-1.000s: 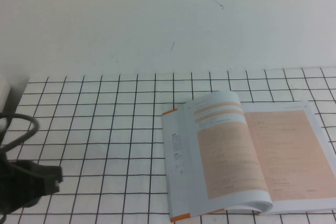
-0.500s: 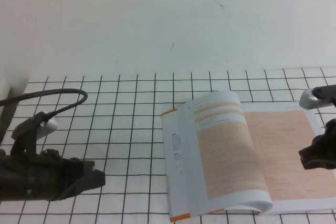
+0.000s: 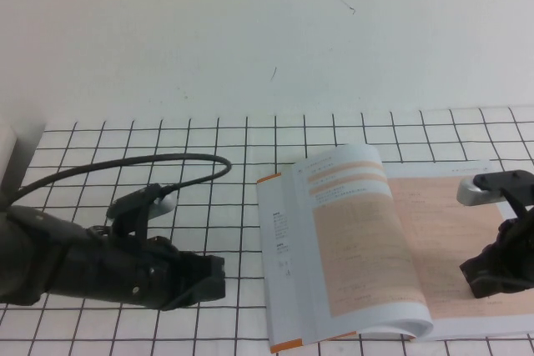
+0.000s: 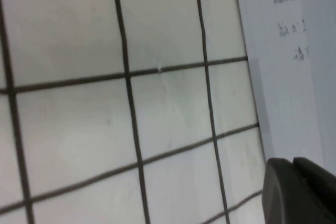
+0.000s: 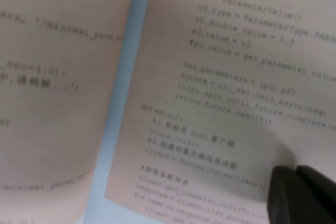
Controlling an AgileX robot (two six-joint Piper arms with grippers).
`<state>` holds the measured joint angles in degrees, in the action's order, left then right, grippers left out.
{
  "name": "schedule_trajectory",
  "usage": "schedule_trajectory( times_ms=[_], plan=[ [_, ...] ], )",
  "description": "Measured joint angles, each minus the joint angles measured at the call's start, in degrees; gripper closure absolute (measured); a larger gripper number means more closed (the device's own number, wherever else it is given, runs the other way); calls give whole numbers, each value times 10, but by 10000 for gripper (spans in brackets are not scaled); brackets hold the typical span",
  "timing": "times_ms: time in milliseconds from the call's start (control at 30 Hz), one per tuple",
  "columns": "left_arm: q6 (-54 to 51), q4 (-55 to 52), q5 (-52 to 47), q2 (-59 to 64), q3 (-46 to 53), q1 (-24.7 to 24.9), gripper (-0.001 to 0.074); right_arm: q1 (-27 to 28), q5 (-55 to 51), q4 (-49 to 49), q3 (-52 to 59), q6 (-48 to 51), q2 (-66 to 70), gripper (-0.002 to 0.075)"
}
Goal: Close book
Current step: 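Close the open booklet and leave it lying on the table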
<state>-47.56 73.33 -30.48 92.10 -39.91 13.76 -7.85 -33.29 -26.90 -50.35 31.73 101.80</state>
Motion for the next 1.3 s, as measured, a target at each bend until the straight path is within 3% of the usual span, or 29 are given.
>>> schedule_trajectory(
  times_ms=[400, 1300],
  plan=[
    [7, 13, 23, 125, -101, 61, 737, 0, 0, 0, -1, 4, 0, 729],
    [18, 21, 78, 144, -114, 61, 738, 1, -10, -56, -14, 8, 40, 729]
  ],
)
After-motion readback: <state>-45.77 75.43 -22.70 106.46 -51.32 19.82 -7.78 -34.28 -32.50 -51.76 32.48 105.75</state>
